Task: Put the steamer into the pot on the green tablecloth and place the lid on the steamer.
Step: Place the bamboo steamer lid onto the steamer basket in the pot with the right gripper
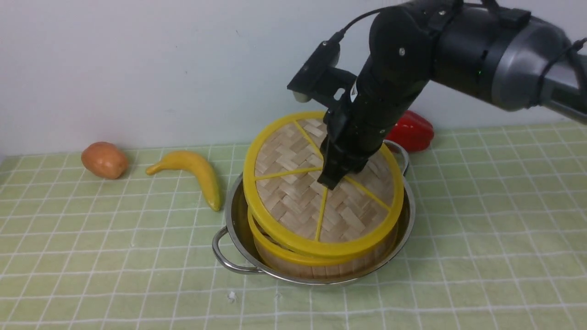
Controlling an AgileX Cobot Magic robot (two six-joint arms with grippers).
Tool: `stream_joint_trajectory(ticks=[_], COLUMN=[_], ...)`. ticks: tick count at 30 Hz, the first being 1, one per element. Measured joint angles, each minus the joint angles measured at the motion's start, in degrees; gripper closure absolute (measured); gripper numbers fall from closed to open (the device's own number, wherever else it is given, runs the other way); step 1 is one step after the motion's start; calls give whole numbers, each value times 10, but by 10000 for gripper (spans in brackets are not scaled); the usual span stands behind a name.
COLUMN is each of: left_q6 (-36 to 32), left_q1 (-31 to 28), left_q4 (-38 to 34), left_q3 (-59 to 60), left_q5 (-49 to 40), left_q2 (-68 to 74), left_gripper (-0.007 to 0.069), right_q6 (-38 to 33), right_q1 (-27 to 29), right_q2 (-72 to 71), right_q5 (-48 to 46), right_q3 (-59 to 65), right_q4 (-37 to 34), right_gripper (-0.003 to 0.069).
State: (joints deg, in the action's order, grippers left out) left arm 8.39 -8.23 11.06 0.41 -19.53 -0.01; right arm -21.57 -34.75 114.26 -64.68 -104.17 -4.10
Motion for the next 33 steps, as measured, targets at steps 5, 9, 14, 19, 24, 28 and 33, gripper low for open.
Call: stream_joint_trajectory(ticks=[5,9,14,19,24,28,33], left_q6=[-1,-1,-1,-1,-1,-1,-4], left_q1=[0,0,0,0,0,0,0], left_q4=[0,0,0,0,0,0,0], left_q3=[0,0,0,0,0,0,0], left_q5=[0,0,0,0,0,0,0], left_q2=[0,0,0,0,0,0,0], left_gripper=[382,382,382,382,382,382,382], right_q6=[-6,-16,-25,-27,-27,-27,-29], right_q1=[0,0,0,0,0,0,0], right_q2=[11,23,27,28,28,30,43], right_q5=[7,19,40,52,50,50,56], right_q3=[-1,-1,-1,-1,-2,-2,-4], right_q4=[0,0,-1,-1,-1,-2,-2], right_gripper=[513,513,513,513,513,513,513])
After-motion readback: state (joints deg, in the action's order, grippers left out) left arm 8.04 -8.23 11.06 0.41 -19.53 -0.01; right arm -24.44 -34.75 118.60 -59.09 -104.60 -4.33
